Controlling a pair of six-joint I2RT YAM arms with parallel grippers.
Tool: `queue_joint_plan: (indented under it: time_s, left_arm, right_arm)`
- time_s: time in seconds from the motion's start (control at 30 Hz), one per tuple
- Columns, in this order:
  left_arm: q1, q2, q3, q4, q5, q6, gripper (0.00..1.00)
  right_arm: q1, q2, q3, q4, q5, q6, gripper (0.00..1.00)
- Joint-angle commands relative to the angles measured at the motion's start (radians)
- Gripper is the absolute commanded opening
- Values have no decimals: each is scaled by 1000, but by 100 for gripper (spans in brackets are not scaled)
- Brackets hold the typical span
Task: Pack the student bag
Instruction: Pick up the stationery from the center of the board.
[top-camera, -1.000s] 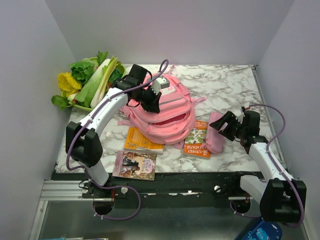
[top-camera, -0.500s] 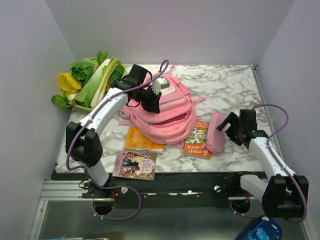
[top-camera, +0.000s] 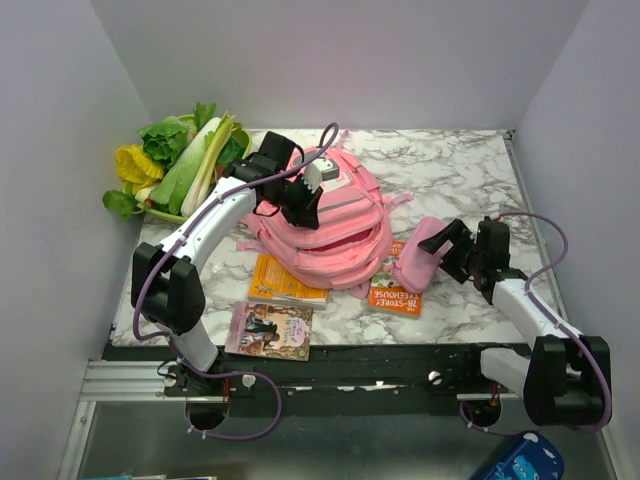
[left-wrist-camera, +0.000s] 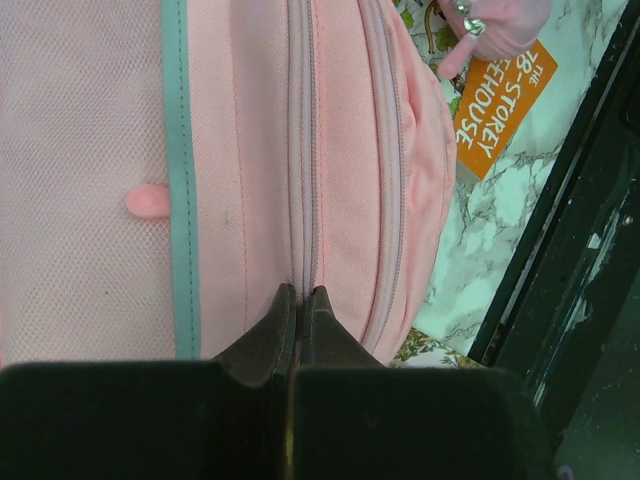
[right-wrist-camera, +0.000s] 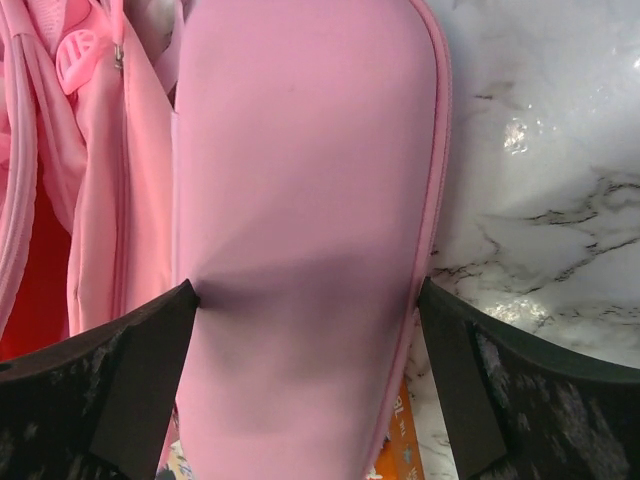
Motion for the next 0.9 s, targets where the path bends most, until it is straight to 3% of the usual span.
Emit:
queue_joint_plan:
  time_s: [0.0, 0.23, 0.5, 0.63, 0.87]
  left_arm:
    - [-6, -51, -10, 40, 63, 6, 0]
    - [-4, -42, -6, 40, 76, 0, 0]
    - [-4, -40, -1, 28, 70, 3, 0]
    - [-4, -33, -1, 25, 71, 1, 0]
    - [-4, -33, 11, 10, 73, 1, 0]
  right_arm:
    - [6, 44, -75, 112, -96, 35, 100]
    - [70, 83, -45, 8, -15, -54, 100]
    - [72, 3, -95, 147, 108, -21, 100]
    - [72, 15, -105, 271, 109, -10, 84]
    - [76, 168, -145, 504, 11, 85, 76]
